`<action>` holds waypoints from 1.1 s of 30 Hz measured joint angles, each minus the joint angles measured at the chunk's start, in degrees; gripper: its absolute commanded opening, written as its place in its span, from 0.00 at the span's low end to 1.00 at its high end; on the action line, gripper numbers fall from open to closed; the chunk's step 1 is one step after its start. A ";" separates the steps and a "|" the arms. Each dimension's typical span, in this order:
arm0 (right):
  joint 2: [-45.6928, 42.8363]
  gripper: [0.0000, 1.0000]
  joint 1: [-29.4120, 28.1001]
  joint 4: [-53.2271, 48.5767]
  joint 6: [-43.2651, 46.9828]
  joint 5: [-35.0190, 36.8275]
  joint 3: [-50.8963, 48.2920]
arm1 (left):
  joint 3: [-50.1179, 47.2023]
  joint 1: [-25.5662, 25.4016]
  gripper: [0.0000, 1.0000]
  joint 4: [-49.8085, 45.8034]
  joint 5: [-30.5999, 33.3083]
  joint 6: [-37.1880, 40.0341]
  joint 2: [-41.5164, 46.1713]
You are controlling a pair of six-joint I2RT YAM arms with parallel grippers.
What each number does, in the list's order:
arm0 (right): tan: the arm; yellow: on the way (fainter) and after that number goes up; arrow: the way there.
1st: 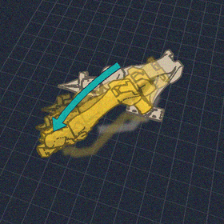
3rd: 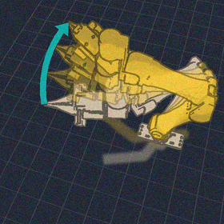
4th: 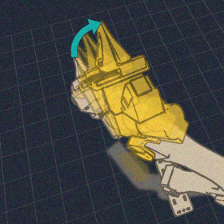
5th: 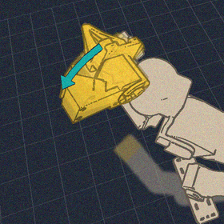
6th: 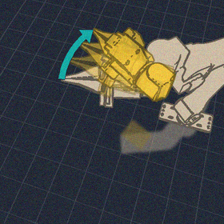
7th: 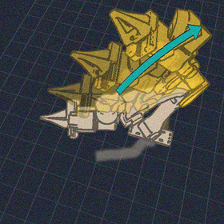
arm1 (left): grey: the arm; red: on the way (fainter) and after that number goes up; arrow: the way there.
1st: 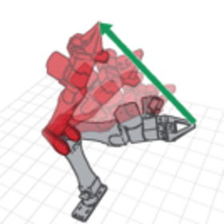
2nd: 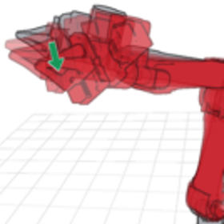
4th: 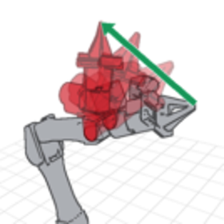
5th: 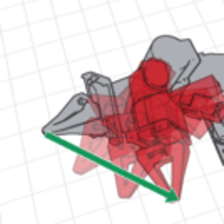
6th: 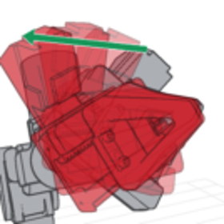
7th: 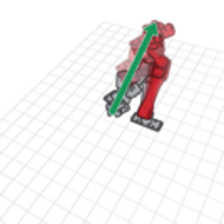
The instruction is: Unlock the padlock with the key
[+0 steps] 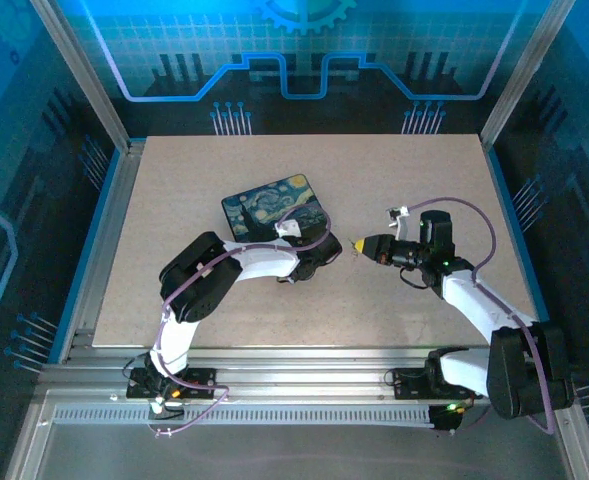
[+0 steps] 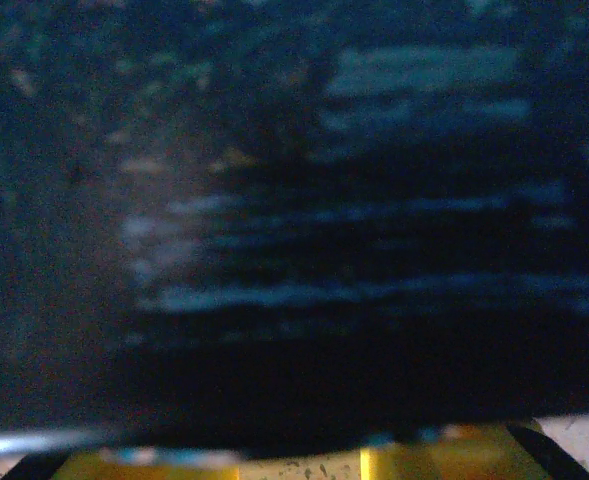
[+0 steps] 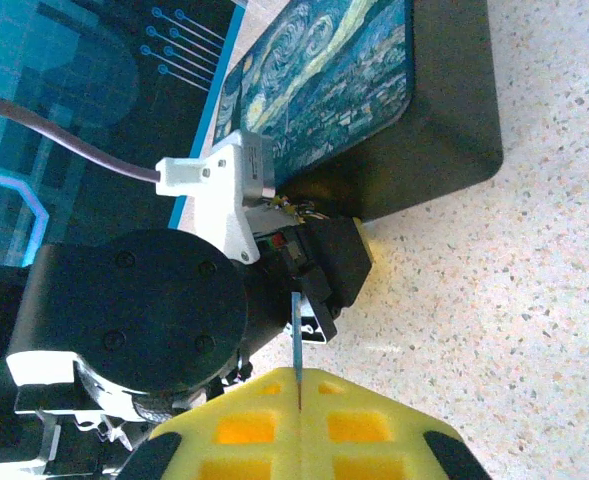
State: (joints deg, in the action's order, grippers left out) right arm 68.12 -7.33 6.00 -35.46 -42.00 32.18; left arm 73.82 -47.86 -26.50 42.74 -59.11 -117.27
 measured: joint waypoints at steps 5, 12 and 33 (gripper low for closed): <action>0.00 0.00 -1.31 -2.91 1.79 1.31 0.00 | 0.00 0.37 0.15 -0.13 -2.36 4.70 1.07; -2.03 0.00 -6.01 -5.90 3.43 4.74 -2.71 | 0.04 4.55 0.07 -5.31 -16.13 10.25 10.38; 1.57 0.00 -24.24 10.38 -0.74 6.69 -1.92 | 10.47 15.67 0.00 -24.33 -58.51 5.62 20.79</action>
State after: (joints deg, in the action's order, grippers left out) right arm 69.69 -31.57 16.38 -36.21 -35.31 30.26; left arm 84.29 -32.18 -50.83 -15.77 -53.49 -96.49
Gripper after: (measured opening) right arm 0.047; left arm 0.297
